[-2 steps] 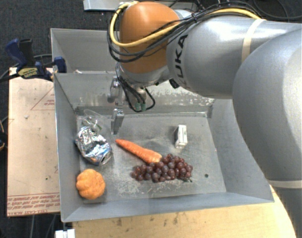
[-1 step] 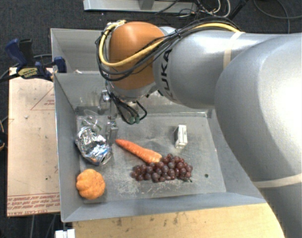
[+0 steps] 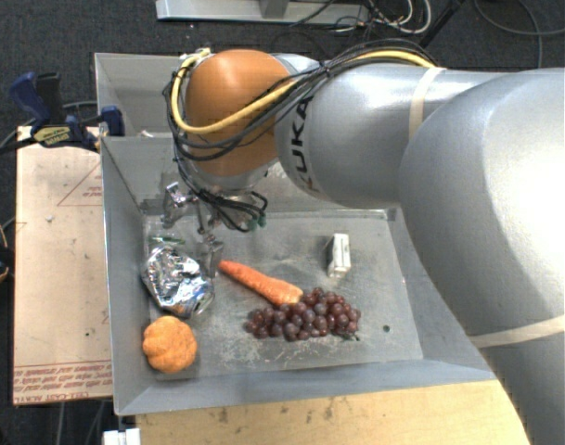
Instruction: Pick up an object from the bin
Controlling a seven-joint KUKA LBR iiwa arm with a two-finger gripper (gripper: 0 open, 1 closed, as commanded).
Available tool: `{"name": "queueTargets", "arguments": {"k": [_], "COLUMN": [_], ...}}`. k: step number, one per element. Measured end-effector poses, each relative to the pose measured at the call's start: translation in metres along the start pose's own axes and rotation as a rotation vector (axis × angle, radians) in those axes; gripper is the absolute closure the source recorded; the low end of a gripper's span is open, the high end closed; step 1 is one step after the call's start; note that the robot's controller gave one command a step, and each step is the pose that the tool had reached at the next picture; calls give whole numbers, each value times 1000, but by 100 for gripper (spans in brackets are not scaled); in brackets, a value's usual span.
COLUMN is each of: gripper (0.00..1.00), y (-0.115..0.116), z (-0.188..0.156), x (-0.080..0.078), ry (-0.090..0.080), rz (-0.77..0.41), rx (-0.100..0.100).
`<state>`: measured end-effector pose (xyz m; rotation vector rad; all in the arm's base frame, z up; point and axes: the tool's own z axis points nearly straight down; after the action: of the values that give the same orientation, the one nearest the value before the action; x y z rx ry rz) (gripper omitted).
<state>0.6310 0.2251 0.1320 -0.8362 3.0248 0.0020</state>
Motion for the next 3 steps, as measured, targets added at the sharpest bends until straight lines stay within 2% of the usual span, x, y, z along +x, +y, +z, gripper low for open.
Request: {"name": "queueTargets", "arguments": {"k": [1, 2, 3], "gripper": [0, 0, 100], "y": [12, 30, 51], "z": [-4, 32, 50], "x": [-5, 6, 29], "ry": [-1, -1, -25], "rz": [-119, -288, -473], "rx": [-1, 0, 8]}}
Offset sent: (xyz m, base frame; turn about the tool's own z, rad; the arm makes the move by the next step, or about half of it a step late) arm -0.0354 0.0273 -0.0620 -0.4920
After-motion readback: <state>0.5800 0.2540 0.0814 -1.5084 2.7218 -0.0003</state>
